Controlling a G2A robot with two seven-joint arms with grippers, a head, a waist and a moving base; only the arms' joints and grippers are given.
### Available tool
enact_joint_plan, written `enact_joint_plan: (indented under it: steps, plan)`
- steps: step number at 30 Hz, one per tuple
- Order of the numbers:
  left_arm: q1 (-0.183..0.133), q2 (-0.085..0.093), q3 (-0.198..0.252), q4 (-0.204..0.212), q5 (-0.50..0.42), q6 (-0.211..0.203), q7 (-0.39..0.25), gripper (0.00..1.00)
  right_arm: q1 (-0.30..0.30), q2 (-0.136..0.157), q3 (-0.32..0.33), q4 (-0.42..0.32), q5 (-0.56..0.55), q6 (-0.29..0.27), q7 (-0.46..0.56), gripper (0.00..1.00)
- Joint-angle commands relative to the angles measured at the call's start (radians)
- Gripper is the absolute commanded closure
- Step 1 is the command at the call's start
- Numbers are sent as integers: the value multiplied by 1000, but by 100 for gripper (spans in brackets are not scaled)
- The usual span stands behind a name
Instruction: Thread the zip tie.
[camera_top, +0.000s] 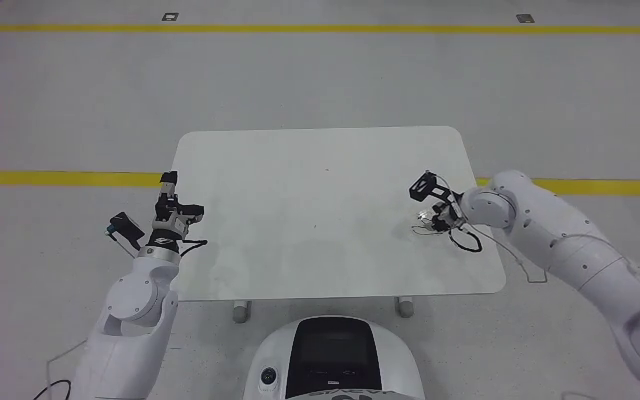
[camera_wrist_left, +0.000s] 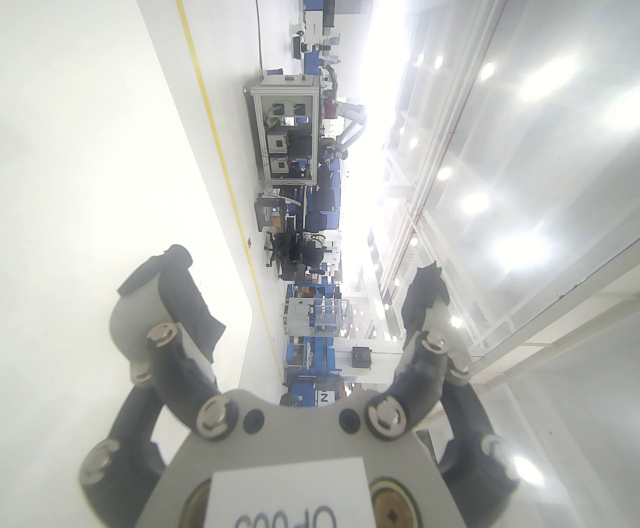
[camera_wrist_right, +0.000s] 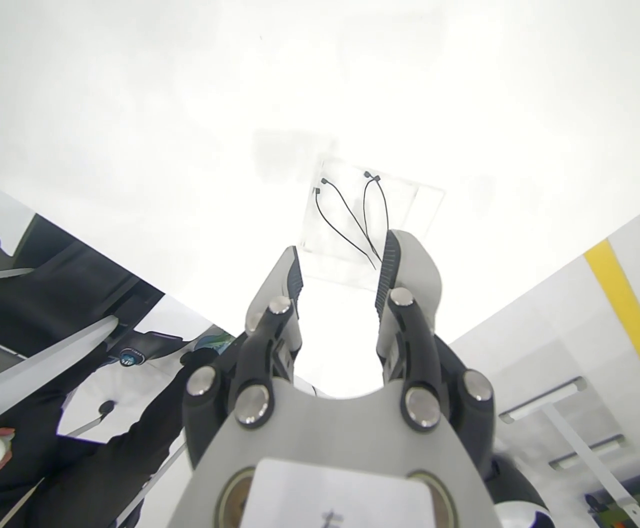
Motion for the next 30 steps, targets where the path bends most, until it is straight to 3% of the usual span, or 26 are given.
enact_joint_plan:
  steps: [1, 3, 8, 30]
  plan:
    - [0, 0, 0, 0, 0, 0, 0, 0, 2, -6, -14, 13, -16, 0, -18, 68]
    - [0, 0, 0, 0, 0, 0, 0, 0, 4, -14, -24, 28, -25, 0, -27, 76]
    - [0, 0, 0, 0, 0, 0, 0, 0, 8, -39, -44, 74, -36, 0, -55, 83]
    - [0, 0, 0, 0, 0, 0, 0, 0, 3, -147, -70, 249, -108, 0, -133, 89]
